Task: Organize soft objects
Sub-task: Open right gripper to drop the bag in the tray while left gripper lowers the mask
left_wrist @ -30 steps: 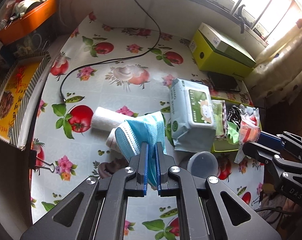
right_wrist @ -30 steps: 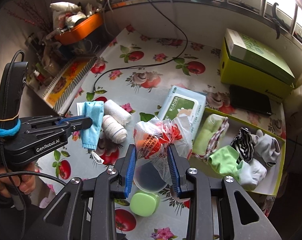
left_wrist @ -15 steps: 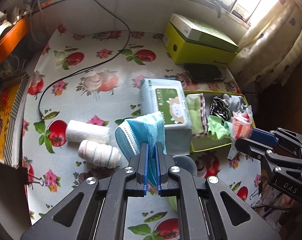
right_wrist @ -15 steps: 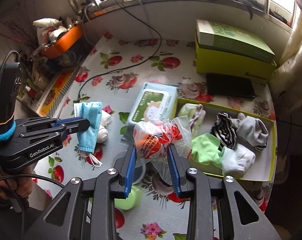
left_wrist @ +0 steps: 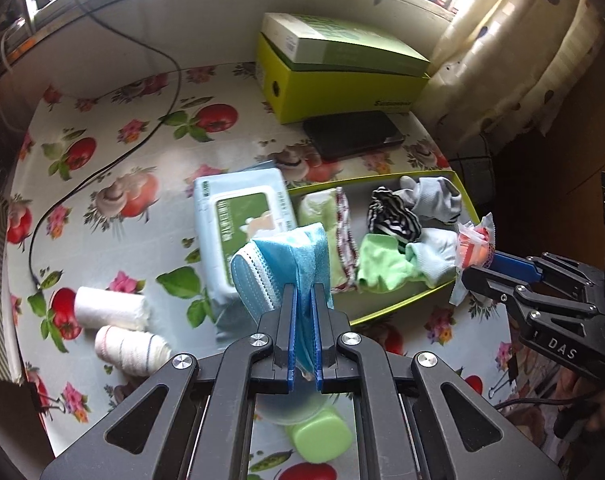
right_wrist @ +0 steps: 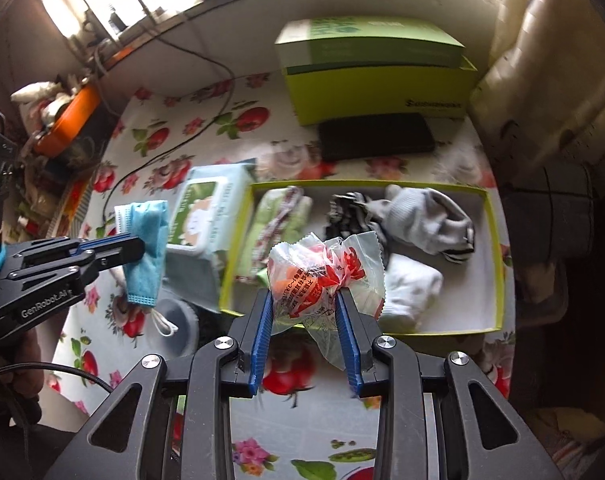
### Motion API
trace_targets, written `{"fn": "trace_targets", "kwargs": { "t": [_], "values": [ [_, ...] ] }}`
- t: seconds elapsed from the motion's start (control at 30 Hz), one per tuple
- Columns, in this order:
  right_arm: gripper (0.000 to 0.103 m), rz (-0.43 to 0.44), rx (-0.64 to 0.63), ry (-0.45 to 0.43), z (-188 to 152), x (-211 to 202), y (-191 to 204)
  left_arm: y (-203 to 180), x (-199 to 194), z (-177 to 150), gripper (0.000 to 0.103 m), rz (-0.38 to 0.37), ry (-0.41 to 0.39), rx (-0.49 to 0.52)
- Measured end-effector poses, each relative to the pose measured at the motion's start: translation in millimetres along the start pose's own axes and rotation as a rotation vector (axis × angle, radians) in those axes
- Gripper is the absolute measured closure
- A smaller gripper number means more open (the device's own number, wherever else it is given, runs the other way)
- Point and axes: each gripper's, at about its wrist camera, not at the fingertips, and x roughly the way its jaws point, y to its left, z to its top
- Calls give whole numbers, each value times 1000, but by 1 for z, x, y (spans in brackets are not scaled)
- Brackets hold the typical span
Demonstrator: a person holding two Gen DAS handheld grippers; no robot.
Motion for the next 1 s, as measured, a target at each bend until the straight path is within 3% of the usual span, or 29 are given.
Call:
{"fn": "trace_targets", "kwargs": {
  "t": [0.37,0.77,1.0],
  "values": [
    [73,-102,153,12,-4,14,-85,-29,26,25,97,-25,33,60],
    [72,-106,168,75,0,53,-118,-59,49,44,97,-57,56,108],
    [54,-111,200,63,-1,54,-129,-71,65,49,97,-73,82,130]
  ]
}}
